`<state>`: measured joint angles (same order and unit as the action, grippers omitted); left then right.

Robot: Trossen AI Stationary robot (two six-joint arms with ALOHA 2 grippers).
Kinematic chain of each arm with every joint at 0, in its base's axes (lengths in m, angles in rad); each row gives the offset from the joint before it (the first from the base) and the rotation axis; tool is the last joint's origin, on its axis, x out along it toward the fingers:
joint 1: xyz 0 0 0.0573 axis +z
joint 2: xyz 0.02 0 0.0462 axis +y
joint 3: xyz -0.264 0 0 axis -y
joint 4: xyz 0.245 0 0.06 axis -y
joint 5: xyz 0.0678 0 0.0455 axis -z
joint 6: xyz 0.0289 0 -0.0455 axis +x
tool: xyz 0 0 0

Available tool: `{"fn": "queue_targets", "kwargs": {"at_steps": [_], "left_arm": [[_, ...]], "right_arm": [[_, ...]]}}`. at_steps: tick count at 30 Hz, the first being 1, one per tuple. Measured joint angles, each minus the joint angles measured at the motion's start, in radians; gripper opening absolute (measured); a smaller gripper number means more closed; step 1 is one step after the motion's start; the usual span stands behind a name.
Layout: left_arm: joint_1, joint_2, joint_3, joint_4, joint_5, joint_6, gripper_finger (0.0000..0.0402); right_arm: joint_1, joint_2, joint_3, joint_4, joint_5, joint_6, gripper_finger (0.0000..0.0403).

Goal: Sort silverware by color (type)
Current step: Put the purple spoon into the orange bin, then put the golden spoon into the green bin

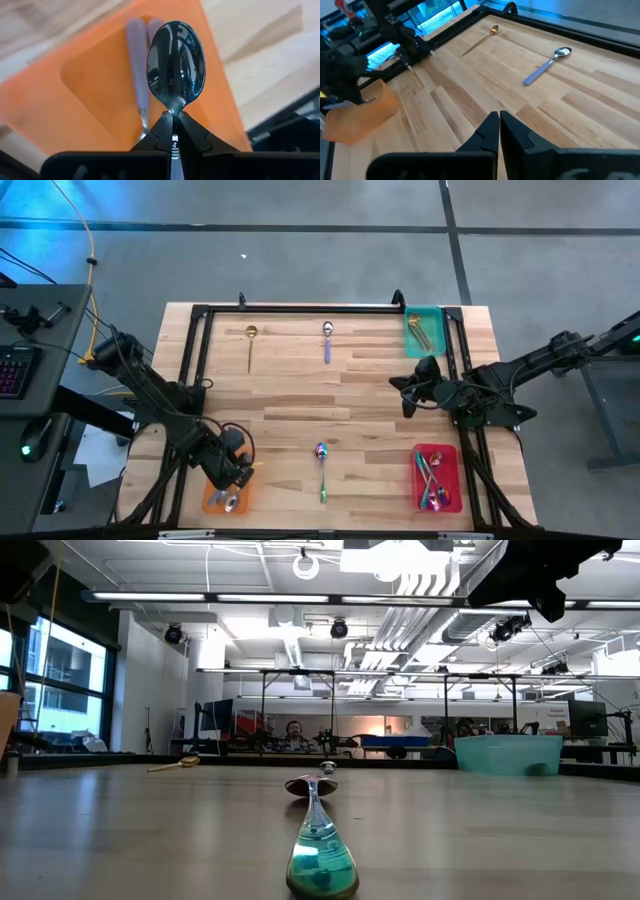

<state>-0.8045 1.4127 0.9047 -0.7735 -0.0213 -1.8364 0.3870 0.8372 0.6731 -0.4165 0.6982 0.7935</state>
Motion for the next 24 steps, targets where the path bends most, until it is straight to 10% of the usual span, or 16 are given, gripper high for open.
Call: {"fn": "queue_targets", "kwargs": {"at_steps": [24], "left_arm": [[-0.047,-0.088,-0.090,0.033,-0.031,0.169,0.0042]], "right_arm": [[-0.033,0.003,0.000,0.034,0.054,-0.009,0.0000]]}}
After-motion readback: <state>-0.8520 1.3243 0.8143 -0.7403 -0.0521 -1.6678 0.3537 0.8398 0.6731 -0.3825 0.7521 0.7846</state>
